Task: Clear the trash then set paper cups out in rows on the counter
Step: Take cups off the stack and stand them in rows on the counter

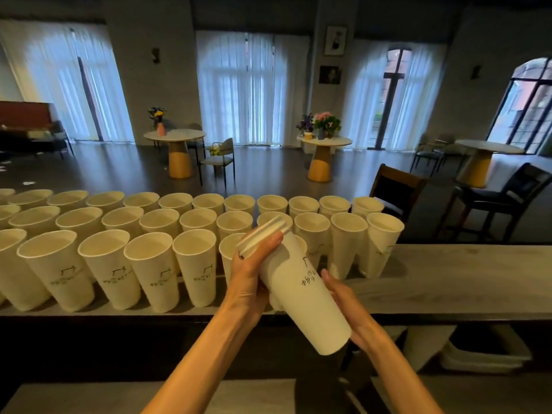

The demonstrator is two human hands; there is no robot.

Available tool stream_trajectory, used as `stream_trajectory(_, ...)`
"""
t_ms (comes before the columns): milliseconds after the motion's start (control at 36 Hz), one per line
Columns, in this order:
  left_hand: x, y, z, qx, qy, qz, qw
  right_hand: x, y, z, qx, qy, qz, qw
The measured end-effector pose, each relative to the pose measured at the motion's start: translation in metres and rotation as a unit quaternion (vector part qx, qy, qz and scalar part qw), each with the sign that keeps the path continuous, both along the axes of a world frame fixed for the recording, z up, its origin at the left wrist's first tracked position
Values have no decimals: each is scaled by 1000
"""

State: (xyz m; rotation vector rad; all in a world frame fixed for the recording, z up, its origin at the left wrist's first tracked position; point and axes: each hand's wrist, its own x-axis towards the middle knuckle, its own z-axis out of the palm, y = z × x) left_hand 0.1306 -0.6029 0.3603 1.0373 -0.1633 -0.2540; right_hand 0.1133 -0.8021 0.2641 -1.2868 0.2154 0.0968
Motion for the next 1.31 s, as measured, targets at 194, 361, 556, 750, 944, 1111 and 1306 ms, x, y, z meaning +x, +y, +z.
stream_trajectory(194,-3,-50,-9,36,-28,10,999,-12,-15,20,148,-9,245,958)
stream_trajectory(361,7,-66,-11,70,-52,61,994,-21,-47,29,-27,-37,197,979)
stream_trajectory(556,3,-72,0,66,-95,160,980,-21,-80,32,-330,-108,73,935)
stream_trajectory(750,-7,-52,35,-51,-95,221,969,-10,-81,19,-339,-137,-30,930)
stream_trajectory(944,-25,-33,41,-19,-111,245,963,19,-71,7,-267,-100,-41,958)
stream_trajectory(1111,-44,-42,34,13,-100,225,969,26,-68,4,-256,-90,-33,962)
stream_trajectory(1306,-55,-75,21,53,-82,136,986,3,-100,-7,-252,-35,-67,965)
